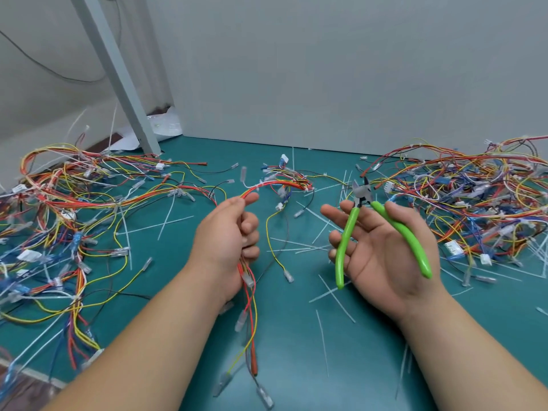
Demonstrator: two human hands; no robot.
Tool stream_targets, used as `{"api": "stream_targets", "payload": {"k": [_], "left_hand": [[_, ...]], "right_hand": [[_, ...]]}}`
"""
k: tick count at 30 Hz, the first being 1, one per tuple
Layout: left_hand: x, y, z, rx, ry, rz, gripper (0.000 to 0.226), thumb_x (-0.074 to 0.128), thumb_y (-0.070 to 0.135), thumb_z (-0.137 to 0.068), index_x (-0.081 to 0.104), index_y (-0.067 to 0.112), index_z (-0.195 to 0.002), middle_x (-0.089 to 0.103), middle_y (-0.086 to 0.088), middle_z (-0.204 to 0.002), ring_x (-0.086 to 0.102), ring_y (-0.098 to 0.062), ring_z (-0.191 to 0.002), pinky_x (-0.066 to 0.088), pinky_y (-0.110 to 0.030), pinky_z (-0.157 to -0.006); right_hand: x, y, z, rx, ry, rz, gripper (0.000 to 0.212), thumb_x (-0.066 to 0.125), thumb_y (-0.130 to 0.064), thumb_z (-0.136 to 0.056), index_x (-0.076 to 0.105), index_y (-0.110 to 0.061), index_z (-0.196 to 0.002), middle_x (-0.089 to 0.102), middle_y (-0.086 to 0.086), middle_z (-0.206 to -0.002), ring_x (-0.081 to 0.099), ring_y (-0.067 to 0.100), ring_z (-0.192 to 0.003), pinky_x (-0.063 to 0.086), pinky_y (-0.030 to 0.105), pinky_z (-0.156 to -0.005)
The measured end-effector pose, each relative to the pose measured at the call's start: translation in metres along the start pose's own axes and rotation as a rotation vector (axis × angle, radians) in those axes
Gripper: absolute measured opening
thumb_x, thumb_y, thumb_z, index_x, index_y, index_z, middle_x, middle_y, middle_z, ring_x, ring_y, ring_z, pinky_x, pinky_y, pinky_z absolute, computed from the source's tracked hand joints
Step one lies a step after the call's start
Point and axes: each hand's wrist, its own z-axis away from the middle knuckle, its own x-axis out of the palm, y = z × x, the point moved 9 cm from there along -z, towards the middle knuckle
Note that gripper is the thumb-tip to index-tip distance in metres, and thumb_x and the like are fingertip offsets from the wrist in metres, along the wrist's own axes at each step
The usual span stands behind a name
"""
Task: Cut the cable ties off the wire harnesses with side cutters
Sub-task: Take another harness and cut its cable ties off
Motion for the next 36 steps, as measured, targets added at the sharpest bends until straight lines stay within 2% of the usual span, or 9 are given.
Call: {"api": "stream_targets", "payload": {"k": [5,9,14,17,20,25,29,31,36], "left_hand": [[0.01,-0.002,0.02,0.08,-0.108,-0.104,0.028,0.042,0.024,-0.107,0.069,0.021,-0.113,0.048,0.002,-0.062,0.033,-0.011,-0.044,0.023,-0.022,-0.047],[0.018,-0.012,0.03,0.068,-0.19,-0.227,0.03,0.047,0.014,-0.104,0.076,0.02,-0.107,0.057,-0.001,-0.068,0.043,-0.013,-0.05,0.031,-0.022,-0.048],[0.033,-0.027,0.046,0.049,-0.402,-0.581,0.024,0.058,0.02,-0.091,0.078,0.028,-0.1,0.063,0.002,-0.067,0.051,-0.013,-0.055,0.04,-0.021,-0.052],[0.034,-0.031,0.049,0.056,-0.451,-0.721,0.022,0.06,0.015,-0.1,0.076,0.028,-0.104,0.071,0.004,-0.075,0.063,-0.012,-0.063,0.047,-0.02,-0.058],[0.028,-0.026,0.043,-0.01,-0.374,-0.65,0.016,0.063,0.029,-0.099,0.077,0.023,-0.099,0.076,-0.001,-0.087,0.072,-0.017,-0.074,0.049,-0.022,-0.058],[0.01,-0.029,0.016,-0.251,-0.134,-0.265,0.042,0.053,0.045,-0.1,0.07,0.008,-0.113,0.077,-0.012,-0.094,0.075,-0.023,-0.08,0.055,-0.028,-0.063],[0.033,-0.032,-0.002,-0.428,-0.195,0.058,0.059,0.051,0.049,-0.1,0.059,-0.003,-0.127,0.072,-0.026,-0.114,0.073,-0.034,-0.103,0.061,-0.037,-0.083],[0.048,-0.033,-0.007,-0.49,-0.264,0.13,0.067,0.048,0.052,-0.1,0.056,-0.009,-0.128,0.07,-0.027,-0.114,0.073,-0.034,-0.097,0.054,-0.039,-0.091],[0.07,-0.041,-0.023,-0.508,-0.308,0.038,0.054,0.051,0.044,-0.101,0.063,-0.008,-0.112,0.064,-0.015,-0.085,0.06,-0.021,-0.063,0.053,-0.028,-0.061]], "right_hand": [[0.0,0.002,0.0,0.03,0.002,-0.002,0.076,0.058,-0.052,-0.08,0.057,0.0,-0.135,0.064,0.02,-0.138,0.073,0.025,-0.085,0.06,0.036,-0.071],[0.003,0.005,0.001,0.055,-0.001,-0.032,0.075,0.054,-0.051,-0.084,0.054,0.001,-0.138,0.064,0.023,-0.136,0.074,0.026,-0.086,0.061,0.037,-0.073],[0.003,0.008,0.0,0.078,-0.001,-0.049,0.077,0.058,-0.049,-0.082,0.056,0.001,-0.14,0.063,0.019,-0.13,0.072,0.028,-0.085,0.061,0.038,-0.073],[0.001,0.01,-0.002,0.083,0.005,-0.022,0.077,0.057,-0.047,-0.084,0.054,0.004,-0.142,0.061,0.017,-0.127,0.071,0.029,-0.081,0.06,0.039,-0.072],[0.0,0.01,-0.002,0.075,-0.006,-0.024,0.074,0.057,-0.046,-0.085,0.055,0.003,-0.14,0.062,0.014,-0.124,0.069,0.027,-0.078,0.059,0.039,-0.071],[0.003,0.005,-0.002,0.038,-0.06,-0.028,0.067,0.062,-0.043,-0.081,0.063,-0.001,-0.133,0.063,0.013,-0.128,0.066,0.026,-0.077,0.056,0.039,-0.072],[0.012,0.008,0.001,0.05,-0.153,0.019,0.077,0.074,-0.043,-0.074,0.06,-0.002,-0.137,0.062,0.013,-0.135,0.064,0.026,-0.079,0.055,0.04,-0.075],[0.015,0.011,0.002,0.068,-0.171,0.054,0.087,0.079,-0.043,-0.069,0.056,0.0,-0.141,0.06,0.013,-0.138,0.062,0.026,-0.079,0.053,0.04,-0.075],[0.015,0.02,0.003,0.1,-0.162,0.113,0.082,0.088,-0.037,-0.062,0.059,-0.006,-0.131,0.062,0.008,-0.138,0.061,0.026,-0.076,0.043,0.04,-0.072]]}}
